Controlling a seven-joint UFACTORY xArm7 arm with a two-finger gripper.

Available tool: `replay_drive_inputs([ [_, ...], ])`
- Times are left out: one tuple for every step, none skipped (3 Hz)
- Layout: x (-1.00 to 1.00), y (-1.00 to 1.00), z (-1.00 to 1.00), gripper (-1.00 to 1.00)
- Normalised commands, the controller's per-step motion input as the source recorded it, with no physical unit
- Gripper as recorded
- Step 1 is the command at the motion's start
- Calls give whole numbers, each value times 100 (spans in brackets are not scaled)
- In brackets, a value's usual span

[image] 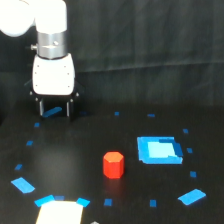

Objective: Pick up the red object from the table

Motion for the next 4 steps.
replay_drive_inputs([
  [100,-100,-45,79],
  [100,-100,-100,100],
  [100,-100,-10,100],
  [100,-100,-93,100],
])
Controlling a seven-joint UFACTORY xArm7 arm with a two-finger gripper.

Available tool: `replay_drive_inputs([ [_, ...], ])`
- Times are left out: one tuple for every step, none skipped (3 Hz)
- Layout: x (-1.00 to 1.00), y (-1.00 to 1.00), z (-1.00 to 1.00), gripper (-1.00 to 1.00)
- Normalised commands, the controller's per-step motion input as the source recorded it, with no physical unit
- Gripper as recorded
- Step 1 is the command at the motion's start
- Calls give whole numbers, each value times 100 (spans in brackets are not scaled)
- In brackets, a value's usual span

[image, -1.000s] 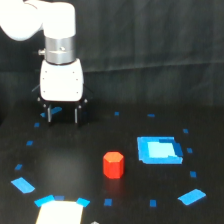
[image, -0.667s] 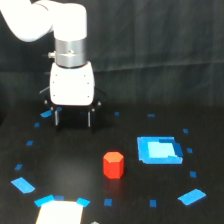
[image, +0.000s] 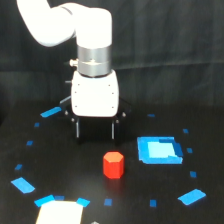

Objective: Pick up the red object from the table

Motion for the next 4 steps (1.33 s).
replay_drive_inputs([
  [26,-100,-44,68],
  [15,-100,-54,98],
  [-24,-75,-72,-37],
  [2,-43,-32,-100],
])
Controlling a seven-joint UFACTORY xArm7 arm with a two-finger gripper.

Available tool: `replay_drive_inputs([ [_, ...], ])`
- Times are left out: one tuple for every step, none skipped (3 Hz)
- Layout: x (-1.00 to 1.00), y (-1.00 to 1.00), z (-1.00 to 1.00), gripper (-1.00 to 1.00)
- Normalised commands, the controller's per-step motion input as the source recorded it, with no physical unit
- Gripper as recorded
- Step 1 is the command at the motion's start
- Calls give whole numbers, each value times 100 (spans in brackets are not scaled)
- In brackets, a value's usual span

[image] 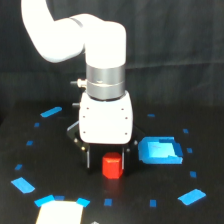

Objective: Pick up the red object from the table

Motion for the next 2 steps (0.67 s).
replay_drive_inputs([
  [44,14,10,-100],
  [37,50,100,-100],
])
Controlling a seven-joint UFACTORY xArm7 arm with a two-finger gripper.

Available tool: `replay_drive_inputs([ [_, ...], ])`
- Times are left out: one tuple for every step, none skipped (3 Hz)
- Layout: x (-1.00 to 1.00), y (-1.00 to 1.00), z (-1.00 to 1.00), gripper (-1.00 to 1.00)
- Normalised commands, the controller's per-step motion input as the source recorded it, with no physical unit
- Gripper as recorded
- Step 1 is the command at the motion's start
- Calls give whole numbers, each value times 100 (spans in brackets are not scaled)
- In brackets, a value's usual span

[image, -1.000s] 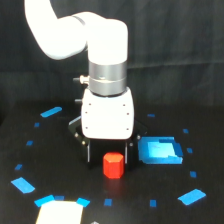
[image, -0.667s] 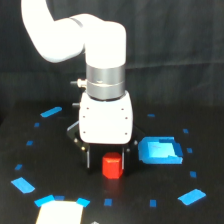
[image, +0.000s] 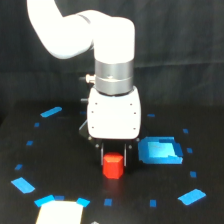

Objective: Pick up the red object from the table

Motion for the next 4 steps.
replay_drive_inputs([
  [-45,100,100,-100],
  [-23,100,100,-50],
  [-30,100,77,-50],
  [-28,100,100,-30],
])
